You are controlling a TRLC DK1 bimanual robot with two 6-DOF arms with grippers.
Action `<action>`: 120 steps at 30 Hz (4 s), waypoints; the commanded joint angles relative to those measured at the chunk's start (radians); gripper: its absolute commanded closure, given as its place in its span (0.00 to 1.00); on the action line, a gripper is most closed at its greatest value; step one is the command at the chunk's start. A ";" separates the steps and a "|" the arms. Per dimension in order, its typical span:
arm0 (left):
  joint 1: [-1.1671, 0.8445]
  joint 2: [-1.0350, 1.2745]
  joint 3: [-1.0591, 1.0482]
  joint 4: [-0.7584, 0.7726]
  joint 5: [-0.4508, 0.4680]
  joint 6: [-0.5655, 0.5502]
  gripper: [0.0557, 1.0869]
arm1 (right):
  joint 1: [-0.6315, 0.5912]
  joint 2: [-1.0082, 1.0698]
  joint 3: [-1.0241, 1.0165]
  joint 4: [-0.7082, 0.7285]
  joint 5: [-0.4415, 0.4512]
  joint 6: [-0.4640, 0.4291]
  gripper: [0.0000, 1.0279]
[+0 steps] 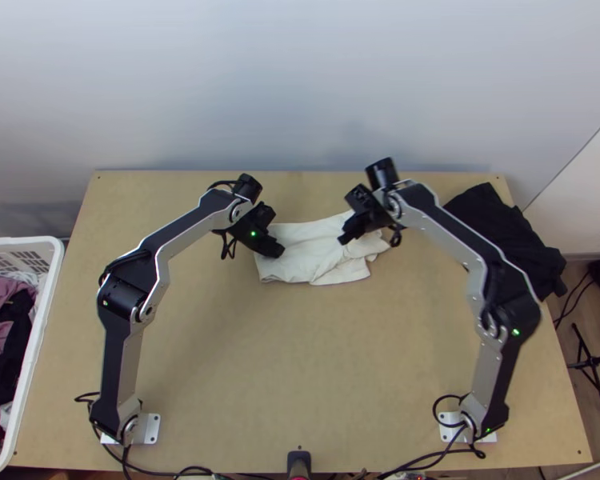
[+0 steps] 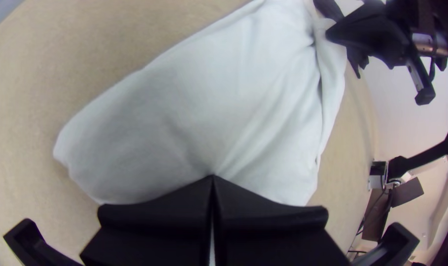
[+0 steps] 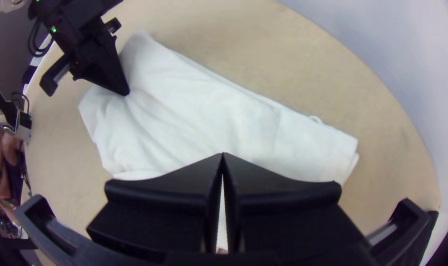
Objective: Fold the t-shirt
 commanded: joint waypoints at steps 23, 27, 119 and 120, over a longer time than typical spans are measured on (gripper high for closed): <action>0.012 -0.034 0.045 -0.036 0.031 0.012 0.84 | -0.131 -0.447 -0.437 -0.039 -0.013 0.010 0.71; 0.007 -0.130 0.074 -0.038 0.051 -0.005 0.01 | -0.091 -0.447 -0.386 -0.072 -0.011 0.050 0.31; 0.536 -0.733 -0.475 -0.142 0.034 0.139 0.05 | -0.123 0.245 0.186 -0.185 -0.502 0.331 0.97; 0.538 -0.735 -0.477 -0.142 0.034 0.142 0.05 | -0.122 0.222 0.194 -0.184 -0.514 0.348 0.97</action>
